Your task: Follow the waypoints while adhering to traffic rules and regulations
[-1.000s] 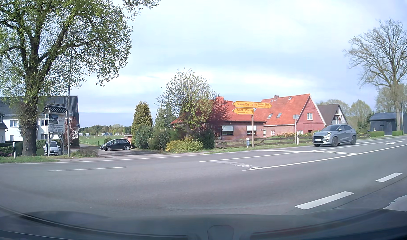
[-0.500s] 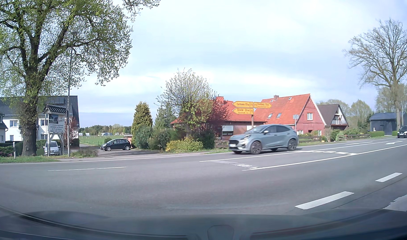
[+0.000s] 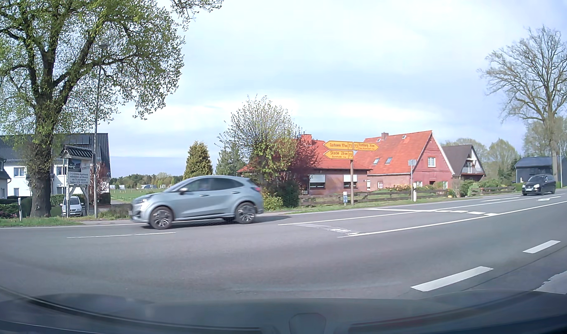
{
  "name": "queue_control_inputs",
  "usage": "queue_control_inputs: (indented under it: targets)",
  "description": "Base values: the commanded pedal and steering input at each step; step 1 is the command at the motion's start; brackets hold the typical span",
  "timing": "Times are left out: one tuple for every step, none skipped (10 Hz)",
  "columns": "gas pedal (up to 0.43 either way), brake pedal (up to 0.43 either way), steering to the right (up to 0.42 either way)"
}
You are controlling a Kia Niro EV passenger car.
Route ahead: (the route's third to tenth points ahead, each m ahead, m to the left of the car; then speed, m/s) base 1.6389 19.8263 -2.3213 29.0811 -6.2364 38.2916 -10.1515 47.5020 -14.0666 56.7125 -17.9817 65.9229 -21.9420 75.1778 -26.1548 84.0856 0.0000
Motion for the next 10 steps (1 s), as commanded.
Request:
queue_control_inputs:
  targets:
    - [0.0, 0.195, -0.452]
    - [0.0, 0.195, -0.452]
    - [0.0, 0.195, -0.452]
    - [0.0, 0.195, -0.452]
    - [0.0, 0.195, -0.452]
    - [0.0, 0.195, -0.452]
    - [0.0, 0.195, -0.452]
    - [0.0, 0.195, -0.452]
    - [0.0, 0.195, -0.452]
    - [0.0, 0.195, -0.452]
